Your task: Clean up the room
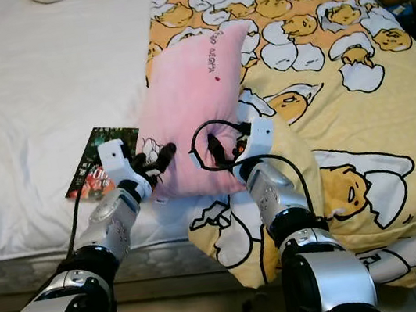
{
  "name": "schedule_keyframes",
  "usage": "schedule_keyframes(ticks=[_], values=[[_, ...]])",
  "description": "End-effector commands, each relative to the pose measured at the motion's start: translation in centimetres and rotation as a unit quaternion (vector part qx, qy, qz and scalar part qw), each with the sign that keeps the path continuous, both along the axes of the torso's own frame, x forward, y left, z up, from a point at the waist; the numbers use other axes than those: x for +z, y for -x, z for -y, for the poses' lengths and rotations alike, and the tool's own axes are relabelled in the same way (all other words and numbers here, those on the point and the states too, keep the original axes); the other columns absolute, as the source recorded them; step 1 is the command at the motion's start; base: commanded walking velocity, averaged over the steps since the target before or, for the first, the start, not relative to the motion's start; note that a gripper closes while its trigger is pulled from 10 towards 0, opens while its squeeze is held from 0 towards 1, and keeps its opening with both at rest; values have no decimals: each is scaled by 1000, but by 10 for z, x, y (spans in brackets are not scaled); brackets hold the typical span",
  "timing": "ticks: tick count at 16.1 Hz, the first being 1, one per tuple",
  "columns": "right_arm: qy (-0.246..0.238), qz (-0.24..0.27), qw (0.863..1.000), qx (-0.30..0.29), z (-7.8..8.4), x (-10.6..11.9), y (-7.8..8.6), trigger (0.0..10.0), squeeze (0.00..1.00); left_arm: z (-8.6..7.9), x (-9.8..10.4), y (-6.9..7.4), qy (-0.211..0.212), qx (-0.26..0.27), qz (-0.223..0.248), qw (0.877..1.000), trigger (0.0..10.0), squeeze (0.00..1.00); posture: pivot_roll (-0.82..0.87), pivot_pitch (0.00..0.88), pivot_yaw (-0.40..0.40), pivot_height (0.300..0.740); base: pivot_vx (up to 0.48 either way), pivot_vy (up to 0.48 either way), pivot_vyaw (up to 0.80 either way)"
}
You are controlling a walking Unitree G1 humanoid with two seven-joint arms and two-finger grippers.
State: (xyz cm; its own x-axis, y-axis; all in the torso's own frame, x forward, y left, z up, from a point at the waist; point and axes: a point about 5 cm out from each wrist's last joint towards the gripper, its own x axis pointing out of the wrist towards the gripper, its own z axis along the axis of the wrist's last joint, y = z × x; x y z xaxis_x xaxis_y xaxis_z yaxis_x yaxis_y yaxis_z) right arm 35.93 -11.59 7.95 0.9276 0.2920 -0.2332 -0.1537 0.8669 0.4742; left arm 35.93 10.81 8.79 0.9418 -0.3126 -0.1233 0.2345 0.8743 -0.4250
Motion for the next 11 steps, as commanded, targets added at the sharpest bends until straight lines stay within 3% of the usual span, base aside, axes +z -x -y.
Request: schedule_keyframes(ticks=[1,3,6,11], values=[[6,-23,1000,9,-6,-9,4,10000,0,-16,22,-9,7,21,38,999,10000,0,-125,88,10,703,0,0,0],[8,-24,1000,6,-3,-11,5,10000,0,-29,25,-10,-11,31,46,998,10000,0,-127,88,11,703,0,0,0],[24,-20,999,-8,10,-13,6,10000,0,-52,-7,2,-40,61,-21,997,10000,0,-150,85,18,703,0,0,0],[26,-16,999,-12,24,-11,6,10000,0,-20,-38,18,-6,8,-87,996,10000,0,-163,89,7,703,0,0,0]])
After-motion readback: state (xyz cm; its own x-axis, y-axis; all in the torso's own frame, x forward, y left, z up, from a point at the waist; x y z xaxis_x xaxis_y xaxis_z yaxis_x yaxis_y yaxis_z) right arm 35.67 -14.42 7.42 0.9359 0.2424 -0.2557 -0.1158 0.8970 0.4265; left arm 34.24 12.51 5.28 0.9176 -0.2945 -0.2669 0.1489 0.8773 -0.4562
